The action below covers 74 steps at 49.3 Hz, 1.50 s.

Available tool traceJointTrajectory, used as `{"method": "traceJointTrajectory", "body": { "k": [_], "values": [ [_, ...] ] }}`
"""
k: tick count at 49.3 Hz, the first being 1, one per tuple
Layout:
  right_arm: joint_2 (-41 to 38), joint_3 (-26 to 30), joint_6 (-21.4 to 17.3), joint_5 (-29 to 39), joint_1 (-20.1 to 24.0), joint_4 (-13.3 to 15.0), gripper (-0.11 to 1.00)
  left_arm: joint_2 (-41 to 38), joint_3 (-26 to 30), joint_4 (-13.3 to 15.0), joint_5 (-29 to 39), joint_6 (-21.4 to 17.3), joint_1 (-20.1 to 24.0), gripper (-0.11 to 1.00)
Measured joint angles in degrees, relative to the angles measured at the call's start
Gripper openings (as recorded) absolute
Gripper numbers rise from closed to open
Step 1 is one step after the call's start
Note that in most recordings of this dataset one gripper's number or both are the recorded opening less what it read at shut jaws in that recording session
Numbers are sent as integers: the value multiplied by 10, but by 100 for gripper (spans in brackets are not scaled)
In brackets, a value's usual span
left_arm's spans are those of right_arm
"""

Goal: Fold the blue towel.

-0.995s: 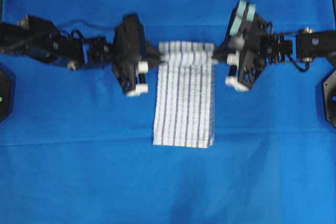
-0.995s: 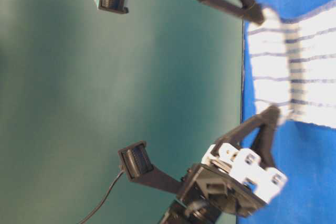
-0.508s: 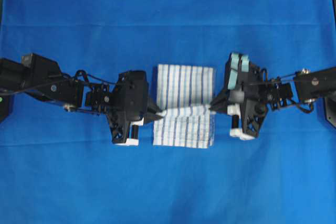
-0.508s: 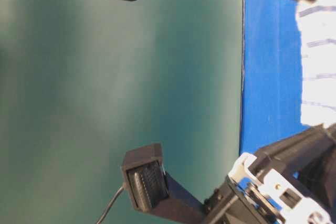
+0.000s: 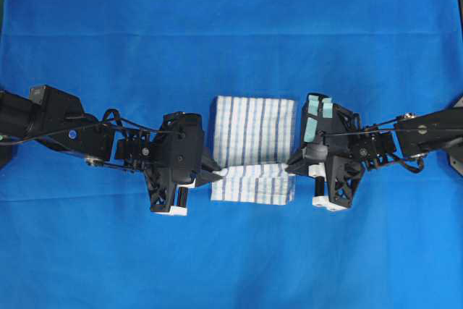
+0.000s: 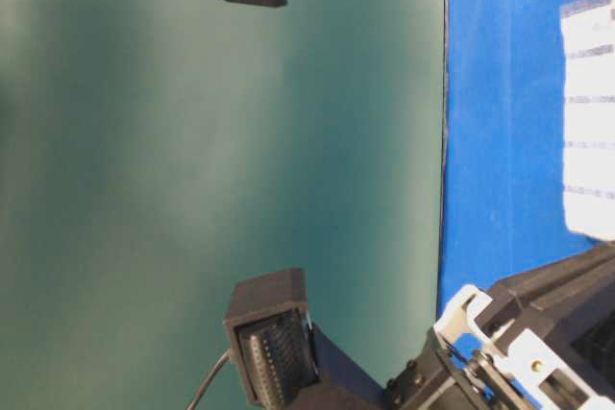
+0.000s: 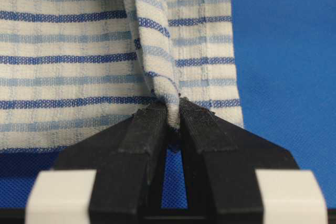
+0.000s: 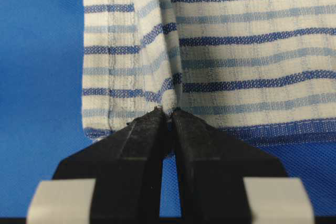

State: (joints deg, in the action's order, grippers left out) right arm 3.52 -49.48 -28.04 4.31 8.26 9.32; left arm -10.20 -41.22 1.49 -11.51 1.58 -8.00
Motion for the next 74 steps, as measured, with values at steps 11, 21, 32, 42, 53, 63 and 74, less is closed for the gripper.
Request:
{"method": "traceJointTrajectory", "body": {
  "k": [11,21,32,42,53,63,74],
  "values": [
    [-16,4,0,-4,0,0,7,-8,1,-1,3,-6,5,4],
    [-21,3,2,-11,1,0,7,-9,0,0,4,-8,5,30],
    [-22,4,0,-24,1,-11,8,-8,1,0,4,-9,5,54],
    [-22,24,3,6,1,-24,63,10,1,-1,18,-11,5,62],
    [20,62,10,91,1,-4,66,93,0,0,88,-36,5,65],
    [112,72,11,158,0,45,66,196,-18,-1,139,-67,11,65],
    [248,33,10,178,1,80,66,320,-77,0,143,-71,28,65]
  ]
}}
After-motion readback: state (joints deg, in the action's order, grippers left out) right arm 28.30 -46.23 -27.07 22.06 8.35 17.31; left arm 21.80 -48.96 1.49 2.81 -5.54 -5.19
